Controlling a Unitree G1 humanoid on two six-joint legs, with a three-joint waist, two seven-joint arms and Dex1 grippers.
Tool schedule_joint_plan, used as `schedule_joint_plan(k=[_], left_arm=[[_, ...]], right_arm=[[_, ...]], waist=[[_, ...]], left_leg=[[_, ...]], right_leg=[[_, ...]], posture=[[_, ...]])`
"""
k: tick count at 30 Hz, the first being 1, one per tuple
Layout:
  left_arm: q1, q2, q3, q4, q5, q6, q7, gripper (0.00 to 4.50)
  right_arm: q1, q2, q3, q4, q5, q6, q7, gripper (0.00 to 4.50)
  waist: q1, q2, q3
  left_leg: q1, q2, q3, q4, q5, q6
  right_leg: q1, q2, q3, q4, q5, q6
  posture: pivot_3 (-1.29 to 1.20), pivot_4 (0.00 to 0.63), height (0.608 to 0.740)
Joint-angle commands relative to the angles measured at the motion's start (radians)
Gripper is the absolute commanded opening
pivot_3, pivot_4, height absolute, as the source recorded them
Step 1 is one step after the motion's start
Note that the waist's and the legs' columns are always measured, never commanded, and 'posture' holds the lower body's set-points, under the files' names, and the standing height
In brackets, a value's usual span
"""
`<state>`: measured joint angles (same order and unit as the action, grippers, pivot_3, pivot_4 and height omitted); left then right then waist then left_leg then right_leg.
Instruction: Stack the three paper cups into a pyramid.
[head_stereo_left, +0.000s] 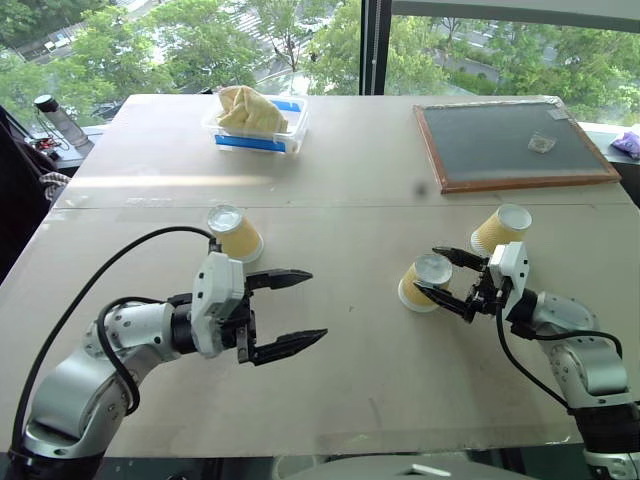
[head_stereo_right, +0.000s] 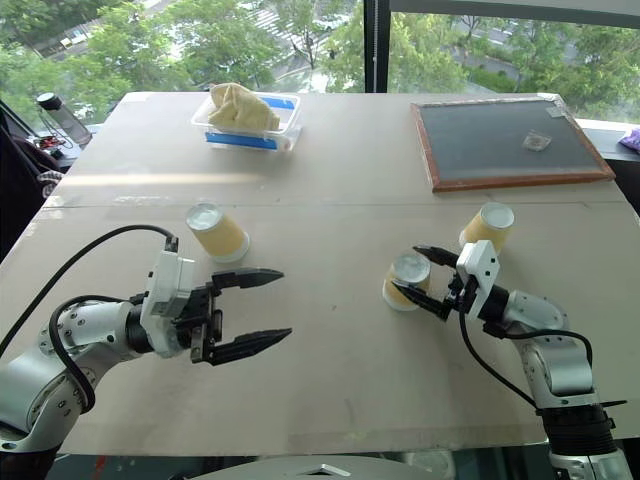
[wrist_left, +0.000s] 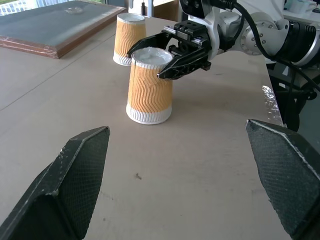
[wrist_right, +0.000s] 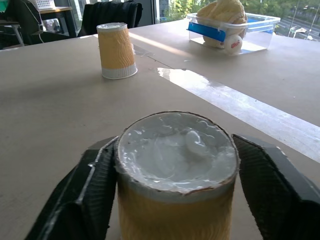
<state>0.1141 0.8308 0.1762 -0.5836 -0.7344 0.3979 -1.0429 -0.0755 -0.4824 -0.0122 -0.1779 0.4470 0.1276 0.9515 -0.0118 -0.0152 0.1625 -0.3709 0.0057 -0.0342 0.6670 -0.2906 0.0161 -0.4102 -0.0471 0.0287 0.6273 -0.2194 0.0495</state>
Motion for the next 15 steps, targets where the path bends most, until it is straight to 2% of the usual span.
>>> schedule_joint_plan(k=[1,6,10,15], left_arm=[[-0.001,-0.001,0.006,-0.022,0.009,-0.019,-0.01,4.5],[0.038,-0.039,0.042,-0.021,0.008,-0.013,0.048,4.5],[0.096,-0.077,0.086,-0.003,0.041,-0.012,0.126,4.5],[0.121,-0.13,0.137,0.043,0.116,-0.032,0.245,4.5]], right_arm=[[-0.009,-0.002,-0.006,-0.019,0.012,-0.011,0.006,2.24],[-0.089,0.041,0.027,-0.036,0.004,0.048,-0.058,2.24],[-0.266,0.131,0.168,0.047,-0.157,0.092,-0.164,2.24],[-0.535,0.312,0.279,0.316,-0.293,0.115,-0.276,2.24]], waist=[[0.0,0.0,0.0],[-0.004,0.0,0.0],[-0.02,0.0,0.001],[-0.025,0.0,0.001]], left_leg=[[0.0,0.0,0.0,0.0,0.0,0.0],[0.0,0.0,0.0,0.0,0.0,0.0],[0.002,0.0,0.001,0.0,0.0,0.0],[0.002,0.0,-0.001,0.0,0.0,-0.001]], right_leg=[[0.0,0.0,0.0,0.0,0.0,0.0],[0.0,0.0,0.0,0.0,0.001,0.001],[0.0,0.001,0.002,0.001,0.002,0.002],[-0.001,0.001,0.0,0.003,0.003,0.001]], posture=[[0.0,0.15,0.74],[0.0,0.15,0.74],[0.0,0.15,0.74],[0.0,0.15,0.74]])
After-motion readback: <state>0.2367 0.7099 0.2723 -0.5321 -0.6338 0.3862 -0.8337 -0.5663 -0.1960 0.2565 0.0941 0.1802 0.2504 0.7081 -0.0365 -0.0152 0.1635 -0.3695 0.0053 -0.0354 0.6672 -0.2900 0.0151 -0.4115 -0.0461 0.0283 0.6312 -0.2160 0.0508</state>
